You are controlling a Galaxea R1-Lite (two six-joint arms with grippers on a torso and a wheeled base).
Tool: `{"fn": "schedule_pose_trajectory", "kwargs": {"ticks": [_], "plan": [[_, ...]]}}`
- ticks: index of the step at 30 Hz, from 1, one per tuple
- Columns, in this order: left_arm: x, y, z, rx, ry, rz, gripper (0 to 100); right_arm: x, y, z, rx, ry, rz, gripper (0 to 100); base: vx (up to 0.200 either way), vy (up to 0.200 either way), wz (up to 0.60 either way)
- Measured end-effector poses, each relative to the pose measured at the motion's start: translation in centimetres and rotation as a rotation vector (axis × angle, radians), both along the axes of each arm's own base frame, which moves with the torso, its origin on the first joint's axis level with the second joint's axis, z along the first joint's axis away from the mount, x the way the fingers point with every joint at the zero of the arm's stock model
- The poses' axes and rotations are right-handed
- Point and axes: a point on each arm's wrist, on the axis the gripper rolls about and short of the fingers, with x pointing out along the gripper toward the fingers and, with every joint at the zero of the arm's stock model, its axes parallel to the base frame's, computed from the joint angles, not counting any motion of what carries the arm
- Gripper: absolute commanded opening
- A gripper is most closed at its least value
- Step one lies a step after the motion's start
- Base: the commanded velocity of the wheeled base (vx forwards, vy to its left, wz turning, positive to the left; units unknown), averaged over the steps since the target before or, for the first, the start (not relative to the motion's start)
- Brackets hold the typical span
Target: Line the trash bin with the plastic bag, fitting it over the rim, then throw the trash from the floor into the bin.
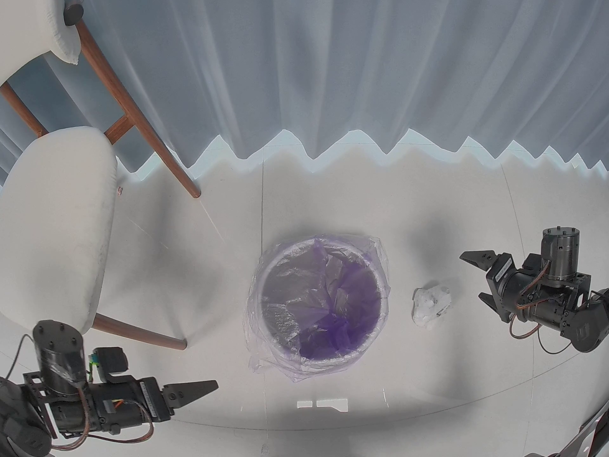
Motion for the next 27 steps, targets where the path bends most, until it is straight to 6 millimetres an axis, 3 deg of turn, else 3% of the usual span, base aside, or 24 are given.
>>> {"fn": "schedule_pose_trajectory", "kwargs": {"ticks": [6,12,20,27], "plan": [[2.1,-1.5,-2.6,0.055,0.088,-0.030,100,-0.5,-0.2,0.4,-0.003,-0.017,-0.008,100,0.000,0.000,0.00],[5.0,-3.2,-4.3,0.045,-0.020,-0.044,100,-0.7,-0.2,0.6,-0.002,-0.022,-0.010,100,0.000,0.000,0.00],[7.8,-5.3,-9.3,0.110,-0.043,-0.043,100,-0.7,-0.2,0.6,0.001,-0.023,-0.014,100,0.000,0.000,0.00],[9.9,-6.9,-11.8,0.126,-0.056,-0.042,100,-0.7,-0.2,0.5,0.002,-0.020,-0.014,100,0.000,0.000,0.00]]}}
